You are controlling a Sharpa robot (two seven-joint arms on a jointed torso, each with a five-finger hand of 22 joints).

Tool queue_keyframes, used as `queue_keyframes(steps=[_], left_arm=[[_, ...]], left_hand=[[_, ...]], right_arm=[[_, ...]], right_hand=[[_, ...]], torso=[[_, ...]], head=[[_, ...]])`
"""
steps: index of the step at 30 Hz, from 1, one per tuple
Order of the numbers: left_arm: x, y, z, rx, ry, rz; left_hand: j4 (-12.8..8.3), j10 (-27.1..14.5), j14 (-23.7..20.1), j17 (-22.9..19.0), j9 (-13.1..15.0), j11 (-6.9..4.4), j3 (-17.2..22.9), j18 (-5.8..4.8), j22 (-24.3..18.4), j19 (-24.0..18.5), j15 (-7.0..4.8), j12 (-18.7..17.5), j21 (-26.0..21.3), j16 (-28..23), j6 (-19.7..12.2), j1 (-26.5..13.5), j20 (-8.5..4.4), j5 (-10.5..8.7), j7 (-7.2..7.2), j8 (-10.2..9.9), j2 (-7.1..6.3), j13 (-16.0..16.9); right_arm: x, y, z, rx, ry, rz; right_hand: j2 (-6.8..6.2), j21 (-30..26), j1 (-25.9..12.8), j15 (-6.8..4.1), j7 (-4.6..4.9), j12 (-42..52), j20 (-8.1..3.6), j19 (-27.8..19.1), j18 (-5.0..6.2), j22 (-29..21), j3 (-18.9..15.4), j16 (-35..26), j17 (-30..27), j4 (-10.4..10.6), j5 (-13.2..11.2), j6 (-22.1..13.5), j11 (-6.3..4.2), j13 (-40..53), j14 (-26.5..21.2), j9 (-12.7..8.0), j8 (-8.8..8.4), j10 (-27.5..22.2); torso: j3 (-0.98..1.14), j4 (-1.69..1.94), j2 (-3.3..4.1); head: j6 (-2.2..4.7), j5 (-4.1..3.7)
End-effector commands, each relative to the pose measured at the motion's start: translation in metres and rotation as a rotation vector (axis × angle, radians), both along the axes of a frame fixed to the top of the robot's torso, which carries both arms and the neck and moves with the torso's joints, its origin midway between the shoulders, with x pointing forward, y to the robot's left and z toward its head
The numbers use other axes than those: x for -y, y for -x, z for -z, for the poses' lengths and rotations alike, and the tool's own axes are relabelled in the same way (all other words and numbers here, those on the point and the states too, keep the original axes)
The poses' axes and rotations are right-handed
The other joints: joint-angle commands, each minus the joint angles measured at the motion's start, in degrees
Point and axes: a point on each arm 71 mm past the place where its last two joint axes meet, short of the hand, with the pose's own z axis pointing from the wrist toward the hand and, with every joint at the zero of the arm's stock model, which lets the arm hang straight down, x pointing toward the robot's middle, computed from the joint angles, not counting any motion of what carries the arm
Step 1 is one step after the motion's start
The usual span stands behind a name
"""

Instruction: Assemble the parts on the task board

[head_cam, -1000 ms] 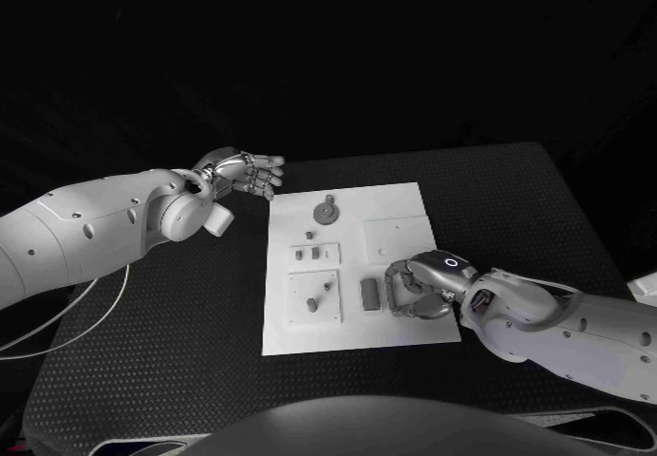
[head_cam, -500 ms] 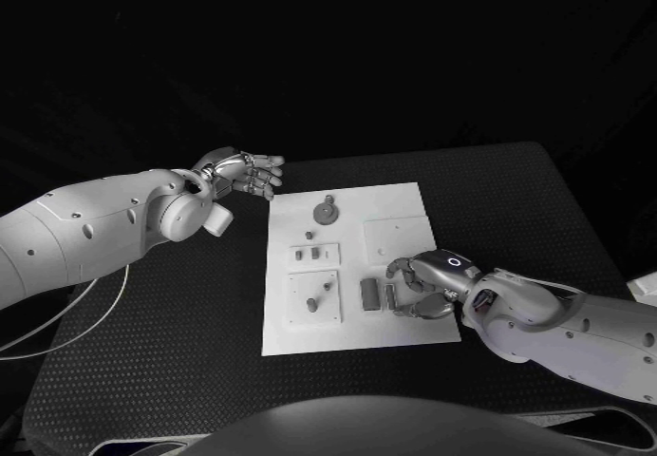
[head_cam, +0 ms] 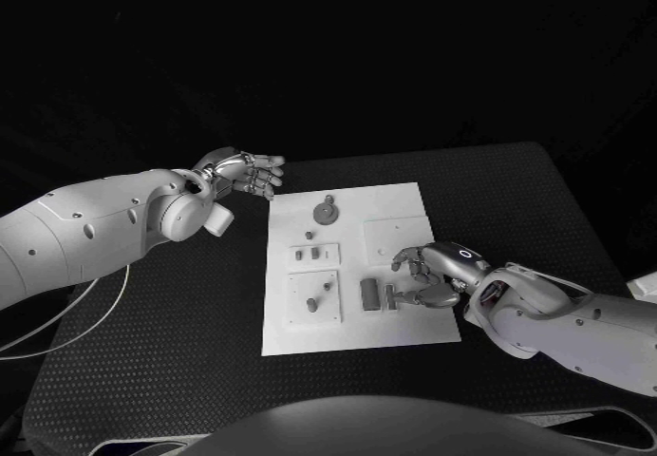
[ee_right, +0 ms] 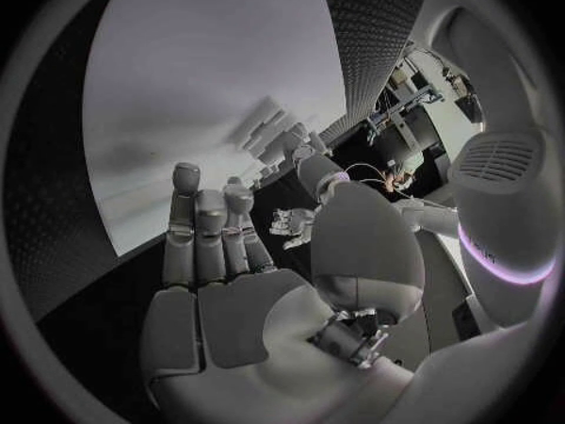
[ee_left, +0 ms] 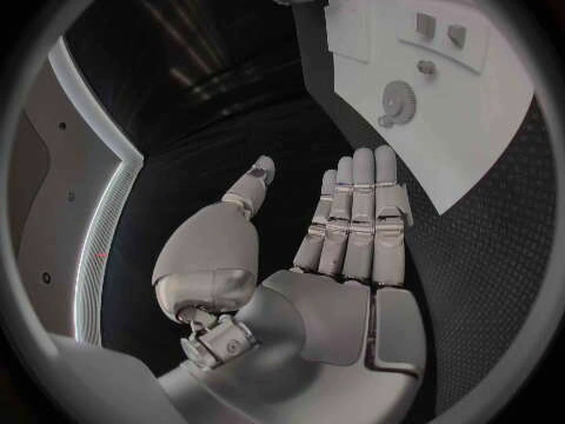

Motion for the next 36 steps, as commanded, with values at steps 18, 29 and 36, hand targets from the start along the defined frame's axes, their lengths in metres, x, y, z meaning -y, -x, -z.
queue_keyframes(steps=[18,29,36], left_arm=[[0.005,-0.005,-0.004,0.068,0.009,-0.021],[0.002,-0.025,-0.001,0.095,0.041,-0.094],[-0.004,-0.037,-0.001,0.111,0.06,-0.132]], left_hand=[[-0.71,0.18,-0.02,0.3,0.13,-0.42,0.64,0.7,0.03,-0.22,0.09,0.05,0.09,-0.18,0.26,0.14,-0.21,-0.3,-0.23,0.09,1.23,0.1],[-1.96,-0.03,-2.74,-0.83,0.08,-0.32,1.33,-0.23,-1.31,-3.66,1.04,-0.31,-0.48,-3.4,0.5,1.56,0.67,-0.21,-0.93,0.2,3.45,-0.21],[-1.93,-4.89,-9.17,-3.05,-0.74,-0.08,1.74,-1.16,-4.58,-9.48,2.87,-1.31,-0.6,-9.15,-2.11,1.63,2.4,-0.27,-1.35,-1.23,3.9,-2.25]], right_arm=[[0.013,-0.054,-0.023,-0.194,-0.315,0.206],[0.043,-0.141,-0.048,-0.292,-0.632,0.368],[0.05,-0.171,-0.039,-0.382,-0.777,0.434]], right_hand=[[6.43,0.2,0.91,-2.41,-2.34,0.16,-0.81,1.3,1.18,0.84,-1.64,-0.48,-0.86,-2.81,0.07,4.19,-2.54,-1.14,2.19,4.93,5.09,1.69],[10.39,-14.67,-1.94,2.66,0.55,-20.01,4.45,-13.02,-1.21,-5.97,1.42,-25.52,-13.49,-4.62,0.16,-0.44,1.39,-17.57,-7.84,3.22,0.86,-6.72],[13.34,-25.16,-4.63,10.1,1.33,-41.89,7.6,-24.93,-4.29,-10.33,1.59,-47.35,-22.3,-3.56,0.12,-3.07,5.22,-38.54,-14.03,-0.83,-2.42,-8.07]], torso=[[-0.28,-0.16,-0.34],[-2.13,-0.45,-2.57],[-3.37,-0.59,-4.29]], head=[[0.01,-0.45],[7.14,-1.43],[11.69,-0.58]])
